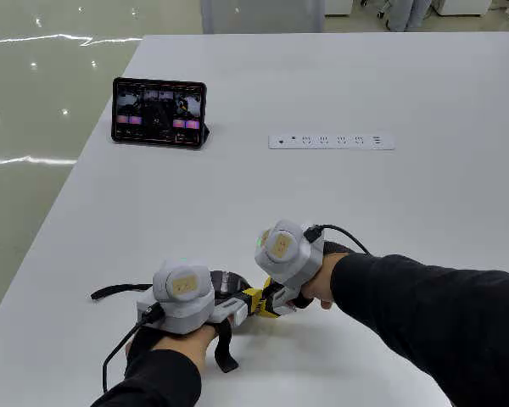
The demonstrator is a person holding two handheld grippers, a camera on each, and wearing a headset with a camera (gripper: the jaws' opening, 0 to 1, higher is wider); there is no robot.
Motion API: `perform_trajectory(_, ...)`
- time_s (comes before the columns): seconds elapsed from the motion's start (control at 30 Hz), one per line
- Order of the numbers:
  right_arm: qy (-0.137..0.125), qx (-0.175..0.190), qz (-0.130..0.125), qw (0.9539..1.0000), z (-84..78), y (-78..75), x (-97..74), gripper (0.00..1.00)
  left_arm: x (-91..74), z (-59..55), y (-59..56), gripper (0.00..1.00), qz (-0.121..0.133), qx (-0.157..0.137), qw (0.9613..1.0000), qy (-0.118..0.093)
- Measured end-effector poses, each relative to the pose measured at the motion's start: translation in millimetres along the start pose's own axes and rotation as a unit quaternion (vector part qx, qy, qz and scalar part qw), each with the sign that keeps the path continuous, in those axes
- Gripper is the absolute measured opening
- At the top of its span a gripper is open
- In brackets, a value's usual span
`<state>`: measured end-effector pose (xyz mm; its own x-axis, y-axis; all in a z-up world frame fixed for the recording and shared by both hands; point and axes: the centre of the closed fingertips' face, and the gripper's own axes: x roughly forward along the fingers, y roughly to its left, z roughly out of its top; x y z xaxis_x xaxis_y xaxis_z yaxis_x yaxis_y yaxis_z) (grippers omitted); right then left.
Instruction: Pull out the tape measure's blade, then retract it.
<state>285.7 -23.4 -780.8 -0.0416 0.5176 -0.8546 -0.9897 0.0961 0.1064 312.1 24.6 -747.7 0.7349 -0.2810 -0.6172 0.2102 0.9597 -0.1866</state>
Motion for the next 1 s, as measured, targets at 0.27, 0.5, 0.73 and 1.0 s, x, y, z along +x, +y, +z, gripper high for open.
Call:
perform_trajectory(0.27,-0.009,0.001,0.001,1.0,0.4,0.3,0.9,0.11,0.2,0.2,-0.4,0.61,0.0,0.002,1.0,0.0)
perform_trajectory(0.5,-0.017,0.005,-0.003,0.9998,1.3,0.3,1.1,0.11,0.1,0.3,0.0,0.62,0.0,0.004,1.0,-0.001)
perform_trajectory(0.73,-0.016,-0.002,-0.009,0.9998,1.8,0.3,1.5,0.12,1.4,0.6,-0.4,0.63,-0.004,0.003,1.0,-0.005)
perform_trajectory(1.0,-0.016,-0.007,-0.02,0.9997,2.0,0.3,1.3,0.12,3.0,-0.2,-1.1,0.64,-0.012,0.008,0.9999,0.001)
